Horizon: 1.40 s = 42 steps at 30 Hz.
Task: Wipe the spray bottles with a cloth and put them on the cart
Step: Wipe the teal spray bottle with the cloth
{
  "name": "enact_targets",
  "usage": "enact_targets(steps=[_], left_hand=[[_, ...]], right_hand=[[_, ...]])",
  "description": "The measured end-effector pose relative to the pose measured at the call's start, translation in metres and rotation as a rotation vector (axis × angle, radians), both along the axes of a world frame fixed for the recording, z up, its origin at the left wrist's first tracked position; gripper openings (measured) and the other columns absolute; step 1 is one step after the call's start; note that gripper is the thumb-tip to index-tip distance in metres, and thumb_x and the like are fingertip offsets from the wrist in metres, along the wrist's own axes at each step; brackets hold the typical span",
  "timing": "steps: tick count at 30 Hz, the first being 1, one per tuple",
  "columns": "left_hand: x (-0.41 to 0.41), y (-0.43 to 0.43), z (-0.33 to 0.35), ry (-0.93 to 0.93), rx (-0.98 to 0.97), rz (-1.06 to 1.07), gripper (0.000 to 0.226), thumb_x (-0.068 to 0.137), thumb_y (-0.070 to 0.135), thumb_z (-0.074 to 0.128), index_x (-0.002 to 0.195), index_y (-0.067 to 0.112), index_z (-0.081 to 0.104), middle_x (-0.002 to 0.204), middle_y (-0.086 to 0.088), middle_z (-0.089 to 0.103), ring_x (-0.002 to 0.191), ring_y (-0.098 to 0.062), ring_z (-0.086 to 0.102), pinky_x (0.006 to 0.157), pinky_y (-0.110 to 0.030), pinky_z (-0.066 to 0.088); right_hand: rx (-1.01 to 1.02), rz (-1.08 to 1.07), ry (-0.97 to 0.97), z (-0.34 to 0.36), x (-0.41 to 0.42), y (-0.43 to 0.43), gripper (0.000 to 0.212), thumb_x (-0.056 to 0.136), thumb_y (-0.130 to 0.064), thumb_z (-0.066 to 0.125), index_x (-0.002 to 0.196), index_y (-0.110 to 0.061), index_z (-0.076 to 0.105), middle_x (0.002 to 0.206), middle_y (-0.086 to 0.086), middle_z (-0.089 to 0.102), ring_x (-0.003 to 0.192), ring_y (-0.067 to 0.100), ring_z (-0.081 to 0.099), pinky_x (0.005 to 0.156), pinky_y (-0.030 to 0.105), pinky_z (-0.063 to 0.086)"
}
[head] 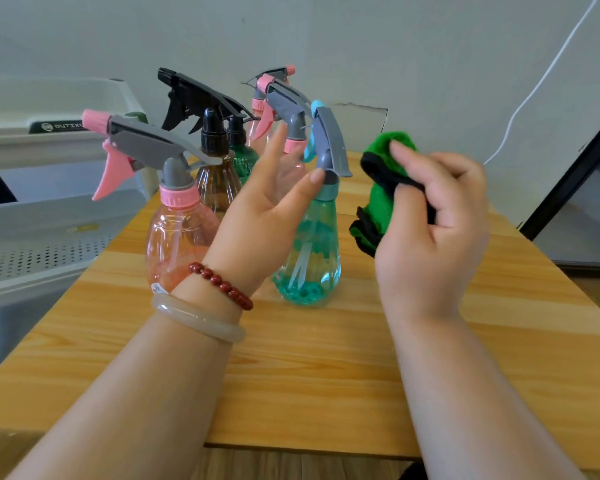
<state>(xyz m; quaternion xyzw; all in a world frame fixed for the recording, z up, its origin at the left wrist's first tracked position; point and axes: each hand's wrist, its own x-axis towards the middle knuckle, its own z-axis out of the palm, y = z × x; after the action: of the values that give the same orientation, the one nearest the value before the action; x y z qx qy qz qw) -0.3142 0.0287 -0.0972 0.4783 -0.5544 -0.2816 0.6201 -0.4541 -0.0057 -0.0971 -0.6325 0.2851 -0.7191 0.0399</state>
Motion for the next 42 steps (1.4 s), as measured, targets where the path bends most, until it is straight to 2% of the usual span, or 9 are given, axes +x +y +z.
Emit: enact_targets(steps=[4, 9, 15, 18, 20, 23, 29, 36, 42], left_hand=[[-0.001, 0.000, 0.002, -0.017, 0.004, 0.064, 0.075, 0.089, 0.047, 0.061, 0.154, 0.037, 0.025, 0.138, 0.024, 0.048, 0.109, -0.004, 0.063, 0.093, -0.031, 0.056], [0.004, 0.002, 0.009, -0.223, 0.047, 0.263, 0.092, 0.063, 0.069, 0.059, 0.145, 0.030, 0.044, 0.128, 0.011, 0.045, 0.116, -0.005, 0.048, 0.098, -0.016, 0.042], [0.006, -0.001, 0.005, -0.285, -0.152, 0.403, 0.056, 0.074, 0.061, 0.067, 0.085, 0.007, 0.071, 0.116, 0.010, 0.060, 0.107, 0.003, 0.056, 0.091, -0.018, 0.050], [0.001, 0.008, 0.010, -0.226, -0.253, 0.320, 0.043, 0.094, 0.044, 0.059, 0.059, 0.019, 0.062, 0.076, 0.028, 0.062, 0.076, 0.013, 0.058, 0.073, -0.017, 0.047], [-0.005, 0.011, 0.013, -0.084, -0.225, 0.219, 0.029, 0.102, 0.036, 0.049, 0.082, 0.027, 0.067, 0.081, 0.026, 0.065, 0.077, 0.013, 0.059, 0.071, -0.013, 0.048], [-0.009, 0.012, 0.014, 0.115, -0.177, 0.078, 0.037, 0.106, 0.032, 0.041, 0.141, 0.028, 0.050, 0.141, 0.015, 0.055, 0.126, 0.006, 0.052, 0.098, -0.026, 0.052], [-0.018, 0.009, 0.009, 0.155, -0.229, -0.045, 0.038, 0.105, 0.024, 0.037, 0.133, 0.009, 0.059, 0.126, -0.010, 0.067, 0.121, -0.023, 0.062, 0.102, -0.048, 0.051], [-0.020, 0.009, 0.009, 0.138, -0.251, 0.044, 0.027, 0.105, 0.027, 0.043, 0.109, 0.020, 0.068, 0.111, -0.029, 0.063, 0.104, -0.040, 0.064, 0.091, -0.056, 0.055], [-0.017, 0.009, 0.010, 0.125, -0.261, 0.070, 0.029, 0.105, 0.027, 0.041, 0.107, 0.018, 0.069, 0.108, -0.019, 0.069, 0.106, -0.036, 0.066, 0.092, -0.056, 0.054]], right_hand=[[-0.078, 0.041, 0.039, 0.004, 0.000, 0.004, 0.035, 0.086, 0.012, 0.050, 0.106, -0.007, 0.071, 0.099, 0.002, 0.052, 0.092, 0.013, 0.055, 0.085, 0.021, 0.043], [-0.058, -0.024, 0.120, 0.001, 0.003, 0.005, 0.033, 0.085, 0.010, 0.050, 0.105, -0.003, 0.074, 0.101, 0.007, 0.051, 0.093, 0.006, 0.050, 0.087, 0.010, 0.038], [-0.040, -0.158, 0.116, 0.005, 0.000, 0.002, 0.032, 0.090, 0.003, 0.050, 0.111, -0.004, 0.073, 0.106, 0.005, 0.048, 0.095, 0.015, 0.053, 0.087, 0.011, 0.040], [-0.159, -0.217, 0.206, 0.006, 0.003, 0.004, 0.032, 0.089, 0.007, 0.050, 0.111, -0.001, 0.072, 0.105, 0.008, 0.045, 0.092, 0.030, 0.058, 0.086, 0.028, 0.048], [-0.205, -0.229, 0.231, 0.006, 0.005, 0.005, 0.032, 0.089, 0.007, 0.049, 0.110, 0.001, 0.072, 0.103, 0.010, 0.045, 0.090, 0.036, 0.059, 0.083, 0.038, 0.051], [-0.185, -0.208, 0.219, 0.005, 0.008, 0.009, 0.032, 0.090, 0.006, 0.050, 0.114, 0.001, 0.071, 0.106, 0.012, 0.045, 0.093, 0.035, 0.059, 0.088, 0.034, 0.050], [-0.126, -0.068, 0.272, 0.002, 0.020, 0.012, 0.029, 0.096, -0.002, 0.054, 0.123, 0.000, 0.066, 0.115, 0.019, 0.057, 0.097, 0.034, 0.062, 0.087, 0.042, 0.052], [-0.137, -0.171, 0.276, -0.002, 0.011, -0.003, 0.032, 0.095, 0.001, 0.048, 0.120, 0.000, 0.068, 0.107, 0.019, 0.062, 0.091, 0.034, 0.062, 0.080, 0.046, 0.052], [-0.241, -0.144, 0.389, -0.009, 0.016, 0.008, 0.033, 0.100, -0.004, 0.043, 0.120, 0.001, 0.068, 0.113, 0.018, 0.064, 0.099, 0.022, 0.051, 0.091, 0.038, 0.045]])
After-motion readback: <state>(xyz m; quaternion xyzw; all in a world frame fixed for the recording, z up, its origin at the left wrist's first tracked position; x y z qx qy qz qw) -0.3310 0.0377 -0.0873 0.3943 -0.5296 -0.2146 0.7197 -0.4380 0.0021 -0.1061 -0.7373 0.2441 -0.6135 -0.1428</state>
